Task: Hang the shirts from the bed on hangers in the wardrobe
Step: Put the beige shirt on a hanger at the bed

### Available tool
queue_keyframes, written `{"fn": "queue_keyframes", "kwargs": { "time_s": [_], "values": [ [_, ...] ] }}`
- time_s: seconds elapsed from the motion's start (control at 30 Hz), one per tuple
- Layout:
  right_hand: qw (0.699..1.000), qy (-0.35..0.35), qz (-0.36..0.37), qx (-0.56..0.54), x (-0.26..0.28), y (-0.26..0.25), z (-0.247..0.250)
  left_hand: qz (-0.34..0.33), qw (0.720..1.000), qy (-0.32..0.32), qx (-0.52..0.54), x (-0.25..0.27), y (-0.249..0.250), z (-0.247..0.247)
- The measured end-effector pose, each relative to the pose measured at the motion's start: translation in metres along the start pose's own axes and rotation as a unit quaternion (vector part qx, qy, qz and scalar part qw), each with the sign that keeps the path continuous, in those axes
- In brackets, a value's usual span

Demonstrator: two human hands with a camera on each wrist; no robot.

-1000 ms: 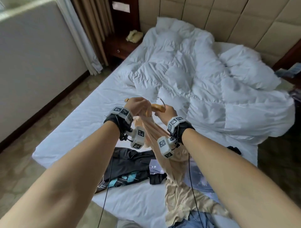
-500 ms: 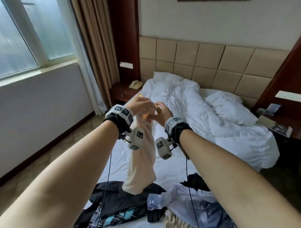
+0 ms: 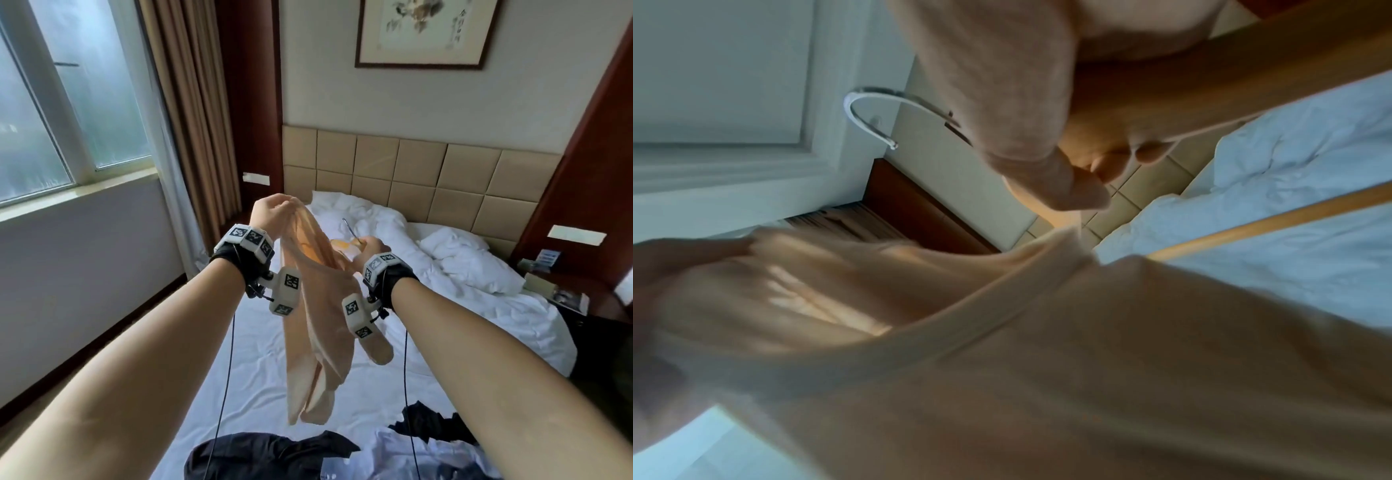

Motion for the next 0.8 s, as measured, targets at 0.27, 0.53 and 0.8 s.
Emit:
{"fn": "queue_keyframes", "kwargs": {
  "time_s": [0.27, 0.53, 0.8],
  "values": [
    [0.996, 0.014, -0.043, 0.076, 0.011, 0.004, -0.002, 0.033, 0.999, -0.008, 0.025, -0.034, -0.003, 0.017],
    [0.998, -0.054, -0.043, 0.004, 0.03, -0.038, -0.03, 0.049, 0.984, -0.174, 0.002, -0.027, -0.002, 0.005],
    [0.993, -0.09, -0.056, 0.043, 0.031, -0.052, -0.084, 0.044, 0.972, -0.214, 0.089, -0.03, 0.009, 0.023]
  ]
}}
Point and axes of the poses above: each hand's wrist, its own x-axis away from the middle knuckle, its own z-axis out of the back of the hand, y = z × x, the point moved 5 cm from there along -x, towards the middle knuckle, and after that the axes turned 13 degrees about y, right-handed, at the moved point
